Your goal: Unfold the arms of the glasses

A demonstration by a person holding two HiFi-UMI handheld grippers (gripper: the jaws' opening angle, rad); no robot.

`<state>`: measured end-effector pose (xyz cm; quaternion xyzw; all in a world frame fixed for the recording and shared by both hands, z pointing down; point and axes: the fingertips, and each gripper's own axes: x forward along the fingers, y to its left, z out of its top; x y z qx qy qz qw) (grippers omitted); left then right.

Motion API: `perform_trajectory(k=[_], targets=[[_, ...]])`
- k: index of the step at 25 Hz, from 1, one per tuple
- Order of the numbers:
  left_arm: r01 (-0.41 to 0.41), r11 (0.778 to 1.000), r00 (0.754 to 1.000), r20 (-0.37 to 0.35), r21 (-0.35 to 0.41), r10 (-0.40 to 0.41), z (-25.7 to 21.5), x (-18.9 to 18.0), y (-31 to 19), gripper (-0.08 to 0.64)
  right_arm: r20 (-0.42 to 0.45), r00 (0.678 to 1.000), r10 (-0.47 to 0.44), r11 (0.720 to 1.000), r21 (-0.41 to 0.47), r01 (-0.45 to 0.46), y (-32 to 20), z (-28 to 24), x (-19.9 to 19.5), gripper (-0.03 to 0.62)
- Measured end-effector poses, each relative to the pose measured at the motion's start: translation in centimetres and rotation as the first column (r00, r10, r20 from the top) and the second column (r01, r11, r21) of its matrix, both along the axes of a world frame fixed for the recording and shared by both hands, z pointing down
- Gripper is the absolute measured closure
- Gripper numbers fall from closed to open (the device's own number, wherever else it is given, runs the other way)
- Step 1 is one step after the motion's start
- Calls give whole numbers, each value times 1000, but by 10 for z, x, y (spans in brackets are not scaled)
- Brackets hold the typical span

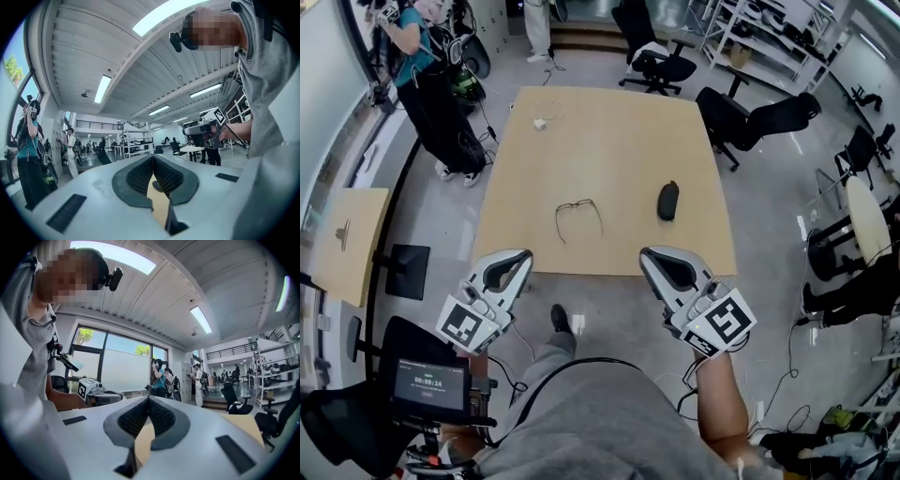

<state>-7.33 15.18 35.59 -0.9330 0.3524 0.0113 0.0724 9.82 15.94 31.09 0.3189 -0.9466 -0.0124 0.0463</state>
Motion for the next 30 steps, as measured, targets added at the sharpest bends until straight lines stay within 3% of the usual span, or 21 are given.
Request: perform_trajectory(k=[6,12,22,30], targets=[[-18,1000,999,28,-8,18,7,54,118,554,-21,1000,24,1000,-12,-24,110,6,45,584],[-8,1000,1000,20,-1,8,-5,50,190,554,-20,1000,23,999,-45,-23,175,6,41,584],[46,999,998,39,5,-46,-14,40,249,554,3,1000,-12,999,-45,12,222,4,38,584],[63,998,997,53,-6,-62,-2,33,262,554,6,999,-33,997,-68,33,228,13,32,584]])
